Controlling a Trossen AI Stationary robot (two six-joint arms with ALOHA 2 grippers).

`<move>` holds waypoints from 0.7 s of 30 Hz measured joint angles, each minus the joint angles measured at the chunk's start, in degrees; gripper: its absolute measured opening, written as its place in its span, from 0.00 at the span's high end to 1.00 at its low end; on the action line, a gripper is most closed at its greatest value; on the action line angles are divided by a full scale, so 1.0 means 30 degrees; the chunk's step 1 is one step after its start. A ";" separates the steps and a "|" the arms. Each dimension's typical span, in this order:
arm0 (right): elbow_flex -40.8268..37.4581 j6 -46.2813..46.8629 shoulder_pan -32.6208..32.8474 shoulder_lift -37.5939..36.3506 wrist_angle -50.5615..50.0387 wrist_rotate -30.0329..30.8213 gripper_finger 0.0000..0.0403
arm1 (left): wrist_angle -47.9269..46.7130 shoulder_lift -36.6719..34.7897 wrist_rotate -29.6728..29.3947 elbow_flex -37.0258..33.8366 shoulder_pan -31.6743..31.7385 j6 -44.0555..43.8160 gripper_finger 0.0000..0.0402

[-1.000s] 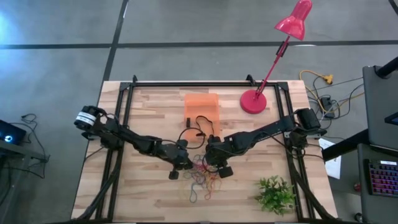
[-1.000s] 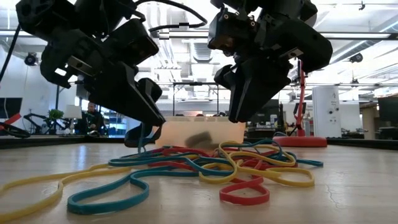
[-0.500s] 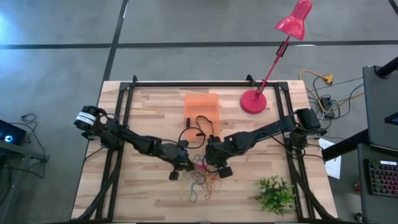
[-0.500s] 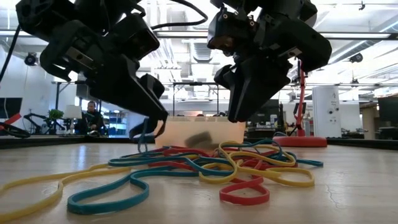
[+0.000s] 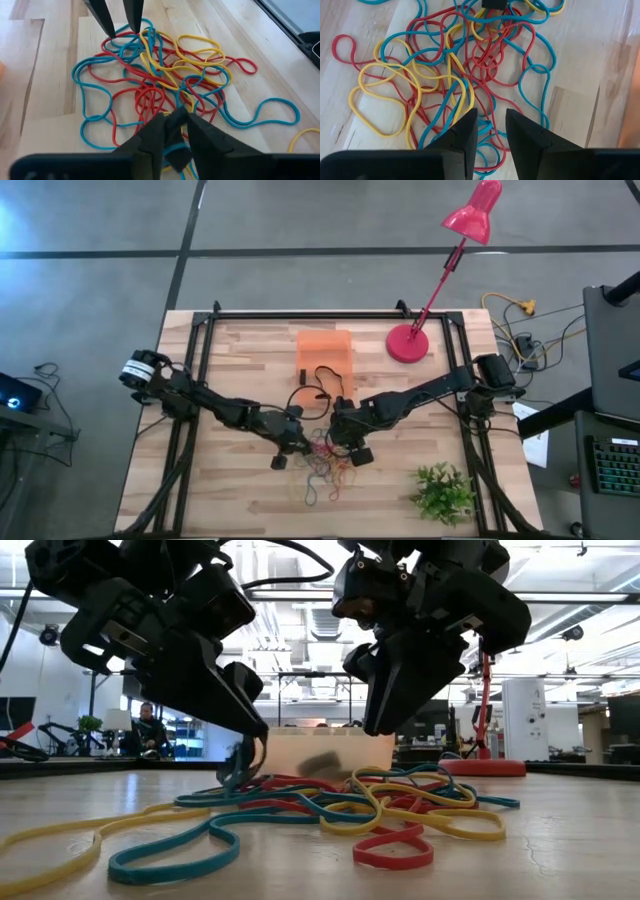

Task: Pick and place rubber bands into bin
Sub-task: Put the black rubber band into the orange bin

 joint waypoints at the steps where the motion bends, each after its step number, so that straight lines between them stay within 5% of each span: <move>1: 0.0000 0.0000 0.0000 0.0000 0.0019 -0.0003 0.78 | 0.0002 0.0000 -0.0007 0.0000 0.0000 0.0201 0.87; 5: 0.0000 0.0050 0.0000 0.0000 0.0017 0.0000 0.80 | 0.0631 0.0000 -0.0015 0.0022 0.0000 0.0486 0.98; 21: -0.0036 0.0223 0.0066 0.0000 0.0010 -0.0007 0.80 | 0.3003 0.0021 -0.0853 -0.0015 -0.0124 0.1403 1.00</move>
